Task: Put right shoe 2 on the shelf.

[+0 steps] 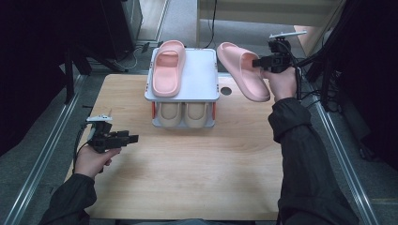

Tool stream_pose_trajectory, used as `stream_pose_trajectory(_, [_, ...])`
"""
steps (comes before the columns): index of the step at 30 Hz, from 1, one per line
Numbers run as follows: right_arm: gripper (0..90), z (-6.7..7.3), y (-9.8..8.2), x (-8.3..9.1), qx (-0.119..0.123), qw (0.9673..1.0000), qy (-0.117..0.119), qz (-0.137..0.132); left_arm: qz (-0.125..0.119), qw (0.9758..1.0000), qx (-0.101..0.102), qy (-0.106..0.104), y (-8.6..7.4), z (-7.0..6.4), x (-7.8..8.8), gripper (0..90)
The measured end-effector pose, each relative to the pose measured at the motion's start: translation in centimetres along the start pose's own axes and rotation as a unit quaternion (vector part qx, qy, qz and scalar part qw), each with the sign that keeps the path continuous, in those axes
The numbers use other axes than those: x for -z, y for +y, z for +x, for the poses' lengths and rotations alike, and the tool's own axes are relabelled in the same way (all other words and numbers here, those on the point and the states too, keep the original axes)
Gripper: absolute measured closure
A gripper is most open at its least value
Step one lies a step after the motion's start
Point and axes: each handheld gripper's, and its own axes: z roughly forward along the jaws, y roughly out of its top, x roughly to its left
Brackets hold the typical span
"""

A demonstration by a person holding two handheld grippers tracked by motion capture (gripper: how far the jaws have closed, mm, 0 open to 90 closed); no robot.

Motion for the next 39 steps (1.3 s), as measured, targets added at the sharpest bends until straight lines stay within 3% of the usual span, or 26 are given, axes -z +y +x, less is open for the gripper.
stream_pose_trajectory(7, [79.0,2.5,1.4,-1.7,0.010,0.9999,0.011,0.002,-0.005,1.0000,-0.002,0.000,-0.2,-0.2,0.3,39.8])
stream_pose_trajectory(20, [76.9,6.2,2.5,-5.4,0.035,0.9992,-0.002,0.016,-0.002,1.0000,-0.006,-0.006,-0.2,-0.1,0.1,39.9])
stream_pose_trajectory(32, [74.0,8.7,2.6,-7.8,0.034,0.9990,-0.024,0.015,-0.002,0.9999,-0.006,-0.010,-0.2,0.0,0.1,39.8])
stream_pose_trajectory(39, [70.6,9.6,2.6,-8.3,0.017,0.9996,-0.017,0.015,-0.001,0.9999,-0.004,-0.010,-0.2,0.1,0.1,39.8])
